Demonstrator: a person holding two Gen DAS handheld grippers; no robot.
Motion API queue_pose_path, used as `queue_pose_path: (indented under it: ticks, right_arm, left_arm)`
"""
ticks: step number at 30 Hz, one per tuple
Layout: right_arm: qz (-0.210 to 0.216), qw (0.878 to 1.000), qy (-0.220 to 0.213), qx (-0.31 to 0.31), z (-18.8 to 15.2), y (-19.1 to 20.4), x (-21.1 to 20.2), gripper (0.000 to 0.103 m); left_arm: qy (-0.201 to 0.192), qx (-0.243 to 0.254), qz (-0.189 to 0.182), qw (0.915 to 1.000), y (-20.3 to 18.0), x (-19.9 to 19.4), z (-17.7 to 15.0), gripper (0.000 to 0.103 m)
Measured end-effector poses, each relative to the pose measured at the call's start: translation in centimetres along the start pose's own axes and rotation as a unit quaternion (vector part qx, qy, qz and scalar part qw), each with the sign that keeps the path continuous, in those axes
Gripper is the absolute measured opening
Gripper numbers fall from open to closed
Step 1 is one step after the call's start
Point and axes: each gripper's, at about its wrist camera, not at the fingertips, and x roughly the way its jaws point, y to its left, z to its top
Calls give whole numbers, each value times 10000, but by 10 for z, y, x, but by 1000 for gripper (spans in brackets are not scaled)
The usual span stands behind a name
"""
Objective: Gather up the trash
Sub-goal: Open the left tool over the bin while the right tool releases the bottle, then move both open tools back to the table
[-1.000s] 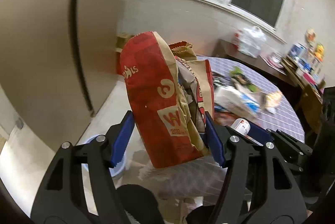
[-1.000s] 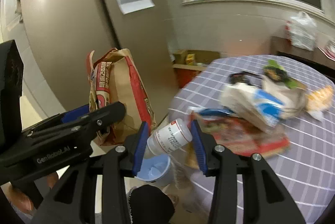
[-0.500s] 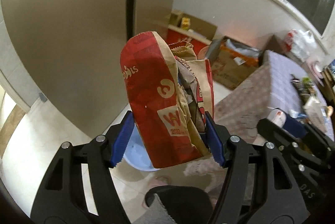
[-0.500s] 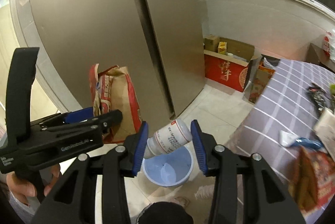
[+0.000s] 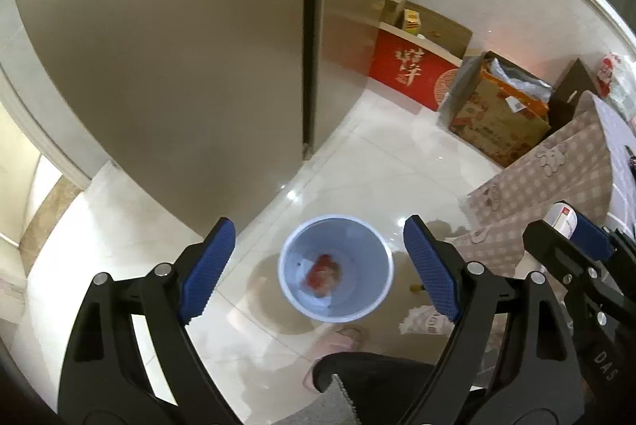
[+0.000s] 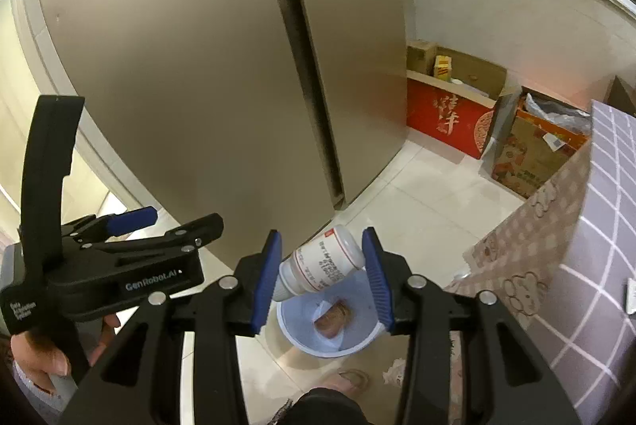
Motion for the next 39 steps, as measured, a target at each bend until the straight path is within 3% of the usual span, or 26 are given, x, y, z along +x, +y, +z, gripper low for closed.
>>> queue_pose_path:
  ticks: [11,12,14,22,28,39]
  right_arm:
    - [152,9997,-110,-127,9,14,18,43]
    - [147,9997,-141,-142,11,15,20,46]
    - [59,9996,-238,-151,13,16,20,74]
    - [-90,9985,-530,-90,11,9,-19,75]
    - [-525,9939,-971,61,-1,-18,-91,75]
    - [-1504,9730,-1690,461,-52,-94,-223,76]
  left_arm:
    - [-110,-212,386,9990,25,-8,-1,87]
    - [-120,-222,424,9988,28,-9,-1,87]
    - [-168,-223,474,9985,28,-13,0,88]
    - [-439,-222,364,9981,18,-42,1,88]
    - [-697,3,-85,9975,-25,-77,-6,88]
    - [-875,851,-1122,9862,-156,-145,-46,91]
